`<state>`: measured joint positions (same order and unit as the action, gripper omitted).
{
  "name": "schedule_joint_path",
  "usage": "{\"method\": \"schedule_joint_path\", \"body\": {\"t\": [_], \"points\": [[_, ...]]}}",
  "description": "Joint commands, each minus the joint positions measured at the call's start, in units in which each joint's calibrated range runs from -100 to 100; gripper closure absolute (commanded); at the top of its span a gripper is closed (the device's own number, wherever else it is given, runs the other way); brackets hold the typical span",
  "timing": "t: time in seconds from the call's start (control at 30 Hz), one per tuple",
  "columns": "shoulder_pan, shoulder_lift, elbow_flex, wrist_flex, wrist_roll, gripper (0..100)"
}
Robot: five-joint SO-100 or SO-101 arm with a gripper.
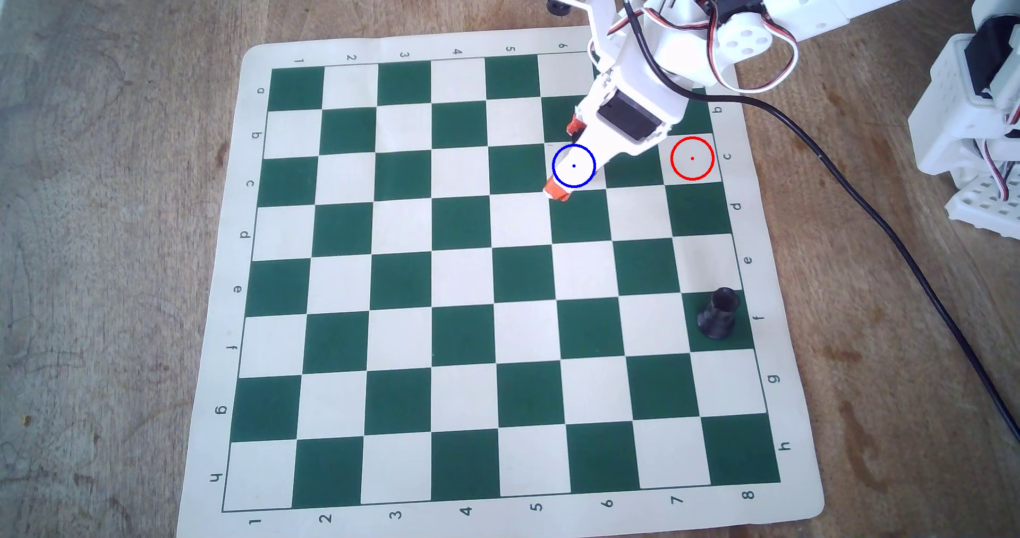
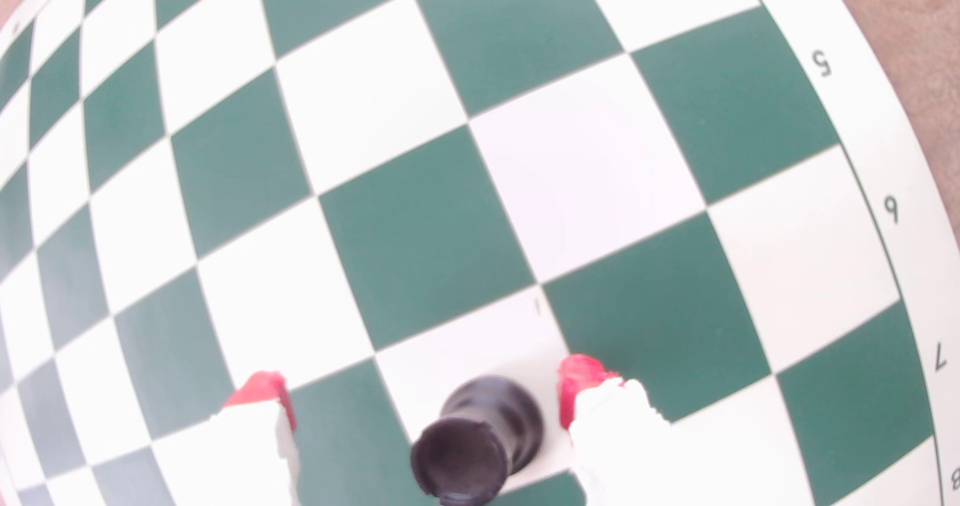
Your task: Move the chess piece from red to blue
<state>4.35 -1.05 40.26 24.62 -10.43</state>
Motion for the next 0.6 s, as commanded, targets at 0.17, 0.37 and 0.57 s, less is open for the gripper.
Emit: {"method": "schedule_joint_path", "body": {"t": [0.17,0.37,0.57], "points": [[0.2,-12.2,-2.9,10.5,1.5,70],[1.5,-16.8,-11.6,26.6,2.7,75],[3.0,-22.0,-32.8,53.7,6.5,93]]}}
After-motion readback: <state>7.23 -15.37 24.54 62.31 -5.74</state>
